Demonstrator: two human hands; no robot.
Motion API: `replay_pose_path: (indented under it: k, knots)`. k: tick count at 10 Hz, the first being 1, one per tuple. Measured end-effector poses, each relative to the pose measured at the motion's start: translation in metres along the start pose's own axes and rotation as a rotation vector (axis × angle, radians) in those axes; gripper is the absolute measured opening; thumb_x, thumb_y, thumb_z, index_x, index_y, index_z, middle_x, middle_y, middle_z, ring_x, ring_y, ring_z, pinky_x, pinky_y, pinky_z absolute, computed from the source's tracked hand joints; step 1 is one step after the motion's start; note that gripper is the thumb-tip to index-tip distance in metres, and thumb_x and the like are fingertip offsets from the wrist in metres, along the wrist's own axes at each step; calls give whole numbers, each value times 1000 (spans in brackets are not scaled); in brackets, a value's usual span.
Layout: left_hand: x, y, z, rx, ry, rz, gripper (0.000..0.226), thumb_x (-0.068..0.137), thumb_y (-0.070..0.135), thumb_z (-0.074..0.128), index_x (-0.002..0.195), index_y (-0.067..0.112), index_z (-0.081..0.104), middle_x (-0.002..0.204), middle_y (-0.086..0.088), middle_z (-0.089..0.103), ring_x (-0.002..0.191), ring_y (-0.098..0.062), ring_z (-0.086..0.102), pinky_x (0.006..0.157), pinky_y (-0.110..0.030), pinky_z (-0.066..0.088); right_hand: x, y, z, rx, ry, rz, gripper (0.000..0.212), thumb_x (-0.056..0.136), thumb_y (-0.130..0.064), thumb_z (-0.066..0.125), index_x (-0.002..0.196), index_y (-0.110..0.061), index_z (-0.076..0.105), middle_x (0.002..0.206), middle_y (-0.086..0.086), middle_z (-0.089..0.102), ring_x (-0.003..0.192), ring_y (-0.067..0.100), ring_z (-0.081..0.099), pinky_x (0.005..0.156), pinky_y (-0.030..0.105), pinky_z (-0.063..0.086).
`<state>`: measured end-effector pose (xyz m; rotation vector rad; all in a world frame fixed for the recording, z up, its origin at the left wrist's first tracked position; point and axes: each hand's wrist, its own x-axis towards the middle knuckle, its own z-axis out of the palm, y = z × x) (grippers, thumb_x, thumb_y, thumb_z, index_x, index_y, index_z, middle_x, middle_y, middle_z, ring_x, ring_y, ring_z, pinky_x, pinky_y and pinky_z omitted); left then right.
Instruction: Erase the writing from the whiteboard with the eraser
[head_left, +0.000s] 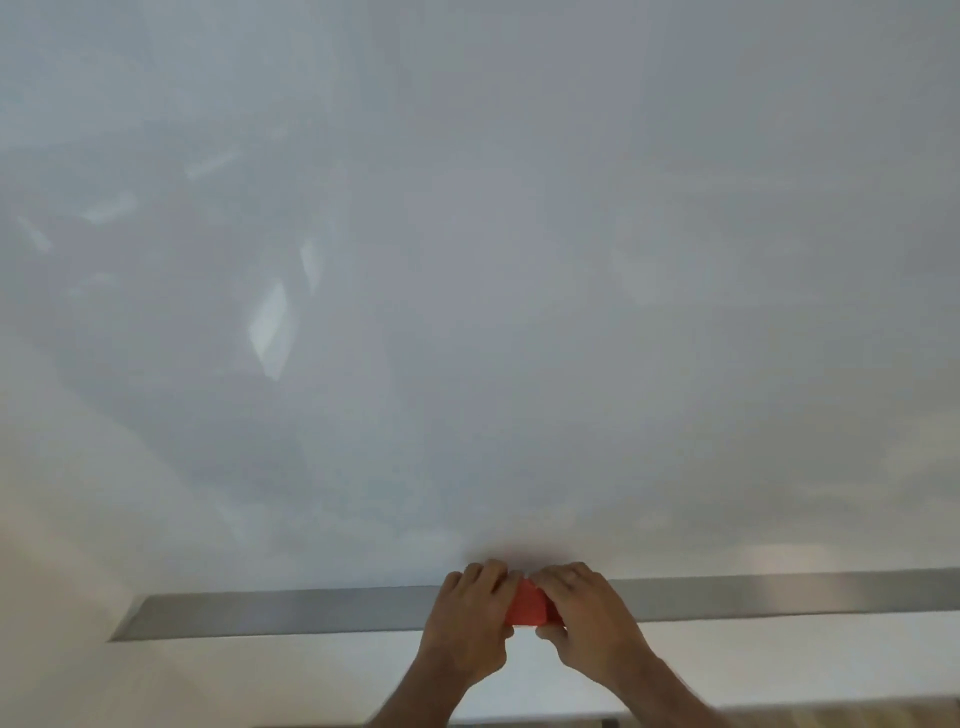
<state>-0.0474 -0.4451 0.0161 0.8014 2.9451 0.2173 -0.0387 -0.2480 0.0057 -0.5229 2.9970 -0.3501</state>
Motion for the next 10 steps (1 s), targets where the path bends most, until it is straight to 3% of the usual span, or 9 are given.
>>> replay_pose_path:
  k: [1,2,3,4,5,6,8,9,10]
  knots:
    - [4,0,1,43,24,20,56,54,33,88,106,26,68,102,10,63,89,-17,64,68,-28,53,8,1,5,-13,-28,31,58,95,-37,63,150,-29,46,150,-14,51,139,15,43,115,25,33]
    - [7,0,4,32,55,-12,60,47,33,93,103,27,71,97,11,65,85,-15,65,64,-26,55,14,2,10,-5,-33,51,62,95,-35,64,154,-29,43,153,-14,49,143,15,42,119,27,31]
    - [9,-1,10,15,-3,-40,61,74,27,80,132,22,58,122,5,59,112,-21,58,86,-34,52,16,1,14,6,-41,58,64,95,-34,66,155,-29,43,153,-13,49,144,15,42,121,27,31]
    - [11,-3,19,28,-25,-57,63,88,22,67,146,21,41,139,3,48,127,-25,46,98,-37,45,17,1,19,-10,-64,62,64,96,-34,64,155,-30,40,154,-14,45,144,14,40,121,25,29]
    - [11,-2,17,-1,-8,-31,70,65,31,87,130,24,61,120,6,61,108,-19,61,80,-30,55,20,1,21,-15,-78,83,64,94,-31,65,154,-30,41,153,-13,45,143,13,39,120,25,30]
    - [10,-3,20,44,17,0,81,29,43,97,106,28,75,95,10,67,81,-12,68,58,-22,55,22,-1,22,12,-73,87,65,95,-27,65,155,-28,40,156,-10,41,145,16,37,121,26,31]
    - [8,-6,26,58,-10,-27,82,25,58,93,101,31,78,92,8,69,77,-12,67,54,-20,53,19,-1,24,44,-71,129,58,101,-32,58,155,-31,39,162,-8,28,153,18,22,117,29,39]
    - [5,-10,22,36,31,-42,85,15,60,88,96,34,80,89,10,71,71,-11,68,53,-19,52,14,-2,14,108,-73,162,60,97,-37,62,153,-38,41,162,-14,29,151,13,27,115,25,40]
    - [-3,-11,16,12,95,-27,74,22,66,83,89,34,79,88,14,71,69,-11,68,55,-19,52,0,1,5,76,154,47,64,46,-50,97,107,-40,78,117,-18,70,107,-3,60,75,7,54]
